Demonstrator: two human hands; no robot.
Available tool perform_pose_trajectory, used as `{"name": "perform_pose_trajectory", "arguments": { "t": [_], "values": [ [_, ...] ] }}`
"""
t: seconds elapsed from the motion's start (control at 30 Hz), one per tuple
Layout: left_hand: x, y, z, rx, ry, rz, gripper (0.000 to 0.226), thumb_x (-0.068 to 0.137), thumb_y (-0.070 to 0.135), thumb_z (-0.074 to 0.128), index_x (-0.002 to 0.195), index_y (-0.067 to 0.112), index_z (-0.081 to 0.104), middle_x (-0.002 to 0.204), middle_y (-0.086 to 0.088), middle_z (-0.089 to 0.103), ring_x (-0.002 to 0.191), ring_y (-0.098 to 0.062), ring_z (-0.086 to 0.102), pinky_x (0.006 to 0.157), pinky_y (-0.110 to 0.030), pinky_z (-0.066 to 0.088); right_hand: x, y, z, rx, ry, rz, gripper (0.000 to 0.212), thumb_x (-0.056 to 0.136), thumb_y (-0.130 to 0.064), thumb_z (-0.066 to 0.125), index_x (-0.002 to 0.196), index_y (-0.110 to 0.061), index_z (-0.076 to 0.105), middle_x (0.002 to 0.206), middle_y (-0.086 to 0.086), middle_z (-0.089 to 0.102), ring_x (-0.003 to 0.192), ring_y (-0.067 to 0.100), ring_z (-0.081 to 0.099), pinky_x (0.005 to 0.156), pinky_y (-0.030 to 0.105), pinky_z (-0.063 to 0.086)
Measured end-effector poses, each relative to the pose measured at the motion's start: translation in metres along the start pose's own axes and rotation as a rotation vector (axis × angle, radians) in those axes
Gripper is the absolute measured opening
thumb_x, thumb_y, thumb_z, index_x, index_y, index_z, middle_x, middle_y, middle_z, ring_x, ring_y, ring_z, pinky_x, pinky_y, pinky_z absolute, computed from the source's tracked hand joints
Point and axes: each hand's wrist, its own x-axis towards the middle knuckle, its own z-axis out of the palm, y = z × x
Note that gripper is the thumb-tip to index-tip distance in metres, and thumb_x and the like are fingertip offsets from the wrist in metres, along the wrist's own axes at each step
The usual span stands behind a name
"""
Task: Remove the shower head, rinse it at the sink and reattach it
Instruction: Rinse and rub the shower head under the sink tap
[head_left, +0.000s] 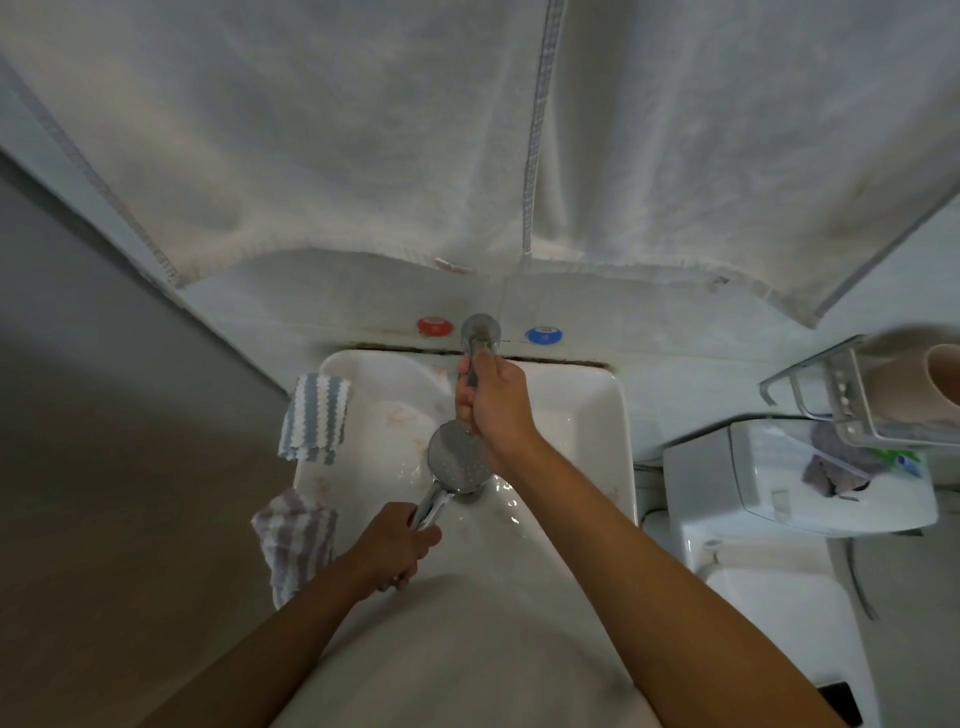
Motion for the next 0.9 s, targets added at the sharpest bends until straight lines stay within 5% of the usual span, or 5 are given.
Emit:
{"name": "perform_pose_trajectory", "arguments": {
  "t": [0.2, 0.9],
  "values": [
    [-0.0023, 0.0046, 0.0025, 0.038, 0.002, -0.008, 0.012, 0.087, 0.015, 0.056, 0.078, 0.012, 0.049, 0.054, -0.004, 0.047, 0.030, -0.014, 0.041, 0.037, -0.016, 0.026, -0.0004, -0.0004, 0.0013, 0.011, 0.004, -0.003, 0.036, 0.109, -0.027, 0.032, 0.085, -0.012, 0.054, 0.051, -0.004, 0.040, 0.039, 0.007, 0.031, 0.038, 0.020, 0.024],
    [-0.0040, 0.0027, 0.0030, 0.051, 0.010, 0.002, 0.011, 0.088, 0.015, 0.056, 0.079, 0.011, 0.049, 0.057, -0.006, 0.048, 0.030, -0.014, 0.041, 0.036, -0.015, 0.026, 0.0044, 0.0025, -0.0017, 0.002, 0.002, 0.000, 0.034, 0.109, -0.026, 0.033, 0.088, -0.012, 0.055, 0.054, -0.002, 0.041, 0.039, 0.006, 0.032, 0.038, 0.020, 0.026]
  ]
}}
